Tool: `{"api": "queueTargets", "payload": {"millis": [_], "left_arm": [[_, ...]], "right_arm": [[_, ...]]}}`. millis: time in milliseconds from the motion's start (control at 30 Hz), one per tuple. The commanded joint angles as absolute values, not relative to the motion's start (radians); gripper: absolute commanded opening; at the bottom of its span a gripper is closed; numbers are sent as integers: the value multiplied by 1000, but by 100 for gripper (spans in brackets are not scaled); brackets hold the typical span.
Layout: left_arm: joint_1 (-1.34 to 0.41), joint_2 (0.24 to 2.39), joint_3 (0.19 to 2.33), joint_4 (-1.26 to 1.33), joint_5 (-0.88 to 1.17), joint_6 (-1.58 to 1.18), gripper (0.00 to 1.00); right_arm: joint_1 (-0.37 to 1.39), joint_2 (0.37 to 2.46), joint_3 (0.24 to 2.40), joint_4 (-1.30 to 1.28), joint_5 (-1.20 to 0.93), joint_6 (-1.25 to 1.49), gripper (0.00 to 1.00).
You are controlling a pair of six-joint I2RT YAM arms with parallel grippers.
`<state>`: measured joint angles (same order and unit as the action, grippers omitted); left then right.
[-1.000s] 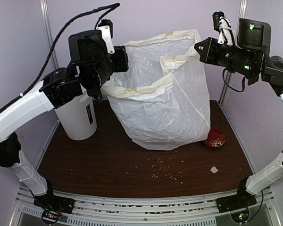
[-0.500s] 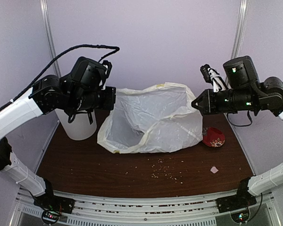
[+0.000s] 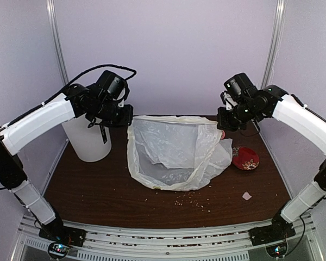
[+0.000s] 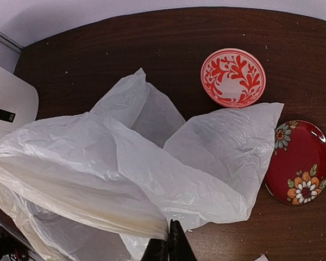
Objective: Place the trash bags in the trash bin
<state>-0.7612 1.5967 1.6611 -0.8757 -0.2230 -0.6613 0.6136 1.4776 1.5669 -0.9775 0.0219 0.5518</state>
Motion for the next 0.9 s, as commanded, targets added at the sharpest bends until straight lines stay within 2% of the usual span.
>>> {"api": "queueTargets", "payload": {"millis": [0, 100, 167, 233, 267, 300, 367, 433, 500, 567, 667, 767, 867], "left_arm": [[-686, 1710, 1674, -666, -68, -596, 0], [-679, 1846, 1853, -604, -25, -556, 0], [-663, 1963, 2103, -654, -44, -542, 0], [-644, 2079, 2383, -695, -67, -526, 0], [-635, 2115, 2506, -687, -79, -521, 0], [-628, 2128, 2587, -647, -92, -514, 0], [-626, 2075, 2588, -443, -105, -460, 0], [-637, 1955, 2445, -153, -90, -394, 0], [-685, 1853, 2347, 115, -129, -275, 0], [-758, 1830, 2440, 175, -182, -126, 0], [-889, 1812, 2562, 221, -209, 68, 0], [-1060, 1702, 2423, 294, -229, 247, 0], [-1149, 1556, 2119, 234, -272, 300, 0]], "right_arm": [[568, 1619, 1704, -833, 8, 537, 0], [566, 1819, 1932, -818, 18, 508, 0], [553, 1965, 2217, -888, 40, 473, 0], [521, 2117, 2604, -975, 47, 456, 0], [510, 2159, 2742, -974, 33, 459, 0], [489, 2146, 2784, -928, 19, 465, 0], [474, 1996, 2614, -705, 3, 459, 0], [488, 1827, 2417, -459, -14, 410, 0], [511, 1751, 2418, -351, -28, 362, 0], [540, 1719, 2502, -320, -62, 309, 0], [607, 1623, 2502, -212, -90, 248, 0], [745, 1525, 2436, -212, -28, 119, 0], [847, 1434, 2238, -340, 9, 21, 0]]}}
